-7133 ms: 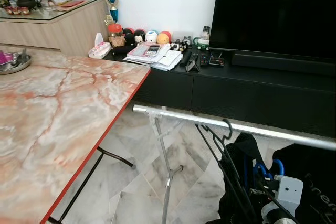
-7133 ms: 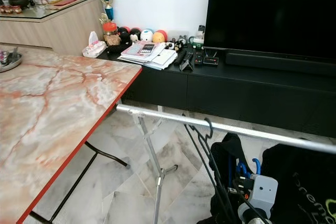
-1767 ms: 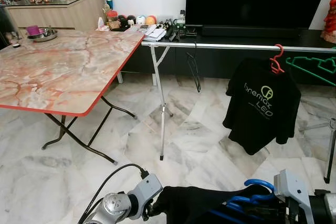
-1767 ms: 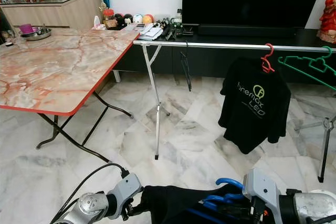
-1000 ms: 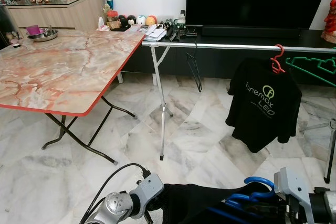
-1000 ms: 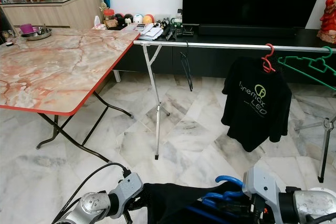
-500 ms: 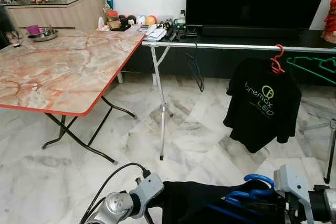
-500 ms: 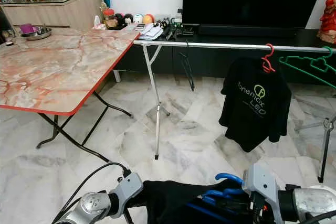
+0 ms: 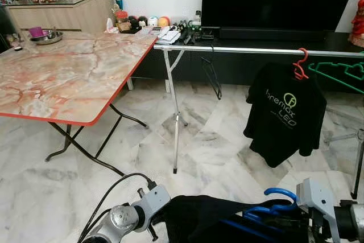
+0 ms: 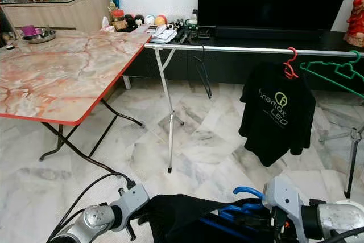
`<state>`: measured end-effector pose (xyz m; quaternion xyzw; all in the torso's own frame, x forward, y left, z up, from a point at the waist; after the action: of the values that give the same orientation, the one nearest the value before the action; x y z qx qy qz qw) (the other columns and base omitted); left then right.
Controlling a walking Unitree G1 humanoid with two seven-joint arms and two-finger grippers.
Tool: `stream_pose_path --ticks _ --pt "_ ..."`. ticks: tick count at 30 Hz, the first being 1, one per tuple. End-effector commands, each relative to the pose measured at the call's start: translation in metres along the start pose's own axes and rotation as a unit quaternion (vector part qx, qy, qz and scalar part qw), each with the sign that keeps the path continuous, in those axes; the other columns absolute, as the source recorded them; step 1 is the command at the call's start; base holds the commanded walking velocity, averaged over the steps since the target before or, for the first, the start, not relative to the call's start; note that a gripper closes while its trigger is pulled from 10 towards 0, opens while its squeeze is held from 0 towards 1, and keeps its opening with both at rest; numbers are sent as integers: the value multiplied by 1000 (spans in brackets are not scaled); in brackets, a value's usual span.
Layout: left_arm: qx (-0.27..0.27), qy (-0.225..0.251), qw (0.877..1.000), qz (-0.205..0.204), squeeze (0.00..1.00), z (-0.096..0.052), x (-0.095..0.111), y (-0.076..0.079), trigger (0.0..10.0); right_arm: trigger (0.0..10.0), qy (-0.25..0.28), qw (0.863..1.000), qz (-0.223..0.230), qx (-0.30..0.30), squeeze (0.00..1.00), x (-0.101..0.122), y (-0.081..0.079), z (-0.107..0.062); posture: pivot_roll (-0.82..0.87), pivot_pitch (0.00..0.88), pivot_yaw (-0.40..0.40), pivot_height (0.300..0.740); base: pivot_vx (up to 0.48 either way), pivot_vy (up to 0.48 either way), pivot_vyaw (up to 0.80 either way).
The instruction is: Hang hanger
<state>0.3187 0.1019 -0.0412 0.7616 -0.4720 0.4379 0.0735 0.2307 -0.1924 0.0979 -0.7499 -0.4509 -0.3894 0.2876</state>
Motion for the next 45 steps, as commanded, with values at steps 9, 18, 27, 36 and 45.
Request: stream_pose_path --ticks 9,18,27,36,45 --pt "28 -87 996 -2 0 -15 -44 -8 0 10000 -2 1000 -15 -13 0 3 6 -4 -52 27 16 740 0 0 0" --pt "51 -175 983 -21 0 -33 -87 -7 0 10000 -2 1000 -15 -13 0 4 6 -4 -53 27 17 740 0 0 0" --pt "47 -240 969 -17 0 -44 -110 -1 0 10000 4 1000 -13 1 0 6 2 -4 -56 30 17 740 0 0 0" --pt "34 -125 991 -10 0 -19 -56 -11 0 10000 180 982 -8 -63 0 62 22 6 -53 32 18 740 0 0 0" --pt "15 -35 999 9 0 -4 -9 -14 0 10000 310 947 44 -74 0 91 20 29 -49 32 21 740 0 0 0"
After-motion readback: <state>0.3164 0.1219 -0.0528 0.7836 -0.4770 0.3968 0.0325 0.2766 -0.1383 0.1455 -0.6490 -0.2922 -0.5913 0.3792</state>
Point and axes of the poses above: a point about 5 cm out from each wrist's last joint towards the gripper, its own z axis pointing out of the wrist towards the gripper, its own x axis along the axis of the wrist's last joint, y = z × x, the point moved 6 cm from there along z, pointing out of the wrist towards the gripper, and after that the axes turned 5 degrees about z, right-handed, at the moved point
